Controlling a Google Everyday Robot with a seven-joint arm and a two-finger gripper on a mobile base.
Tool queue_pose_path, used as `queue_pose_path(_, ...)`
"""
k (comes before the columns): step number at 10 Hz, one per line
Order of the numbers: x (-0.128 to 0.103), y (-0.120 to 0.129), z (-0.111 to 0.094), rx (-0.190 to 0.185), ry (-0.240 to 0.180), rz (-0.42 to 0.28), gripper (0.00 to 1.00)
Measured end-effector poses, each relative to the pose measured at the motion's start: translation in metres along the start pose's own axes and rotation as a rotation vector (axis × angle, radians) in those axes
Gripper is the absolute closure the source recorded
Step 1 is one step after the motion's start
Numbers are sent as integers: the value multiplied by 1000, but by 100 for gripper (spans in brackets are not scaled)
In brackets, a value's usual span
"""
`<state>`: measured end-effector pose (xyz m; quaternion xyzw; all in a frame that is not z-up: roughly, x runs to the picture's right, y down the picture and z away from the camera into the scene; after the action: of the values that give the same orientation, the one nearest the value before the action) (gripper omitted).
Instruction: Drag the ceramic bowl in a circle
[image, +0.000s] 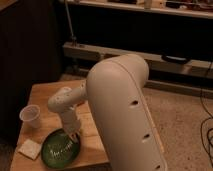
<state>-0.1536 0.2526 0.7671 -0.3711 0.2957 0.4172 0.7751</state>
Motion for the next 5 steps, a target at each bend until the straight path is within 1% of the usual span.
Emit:
queue_pose_path(1,-7,-7,-4,-4,-5,3,100)
queue_pose_path(3,-26,-40,-9,-11,-11,20,100)
queue_pose_path(4,-33,-50,-11,-11,-14,27,100)
queue_pose_path(5,-42,-54,-14,-15,-16,27,100)
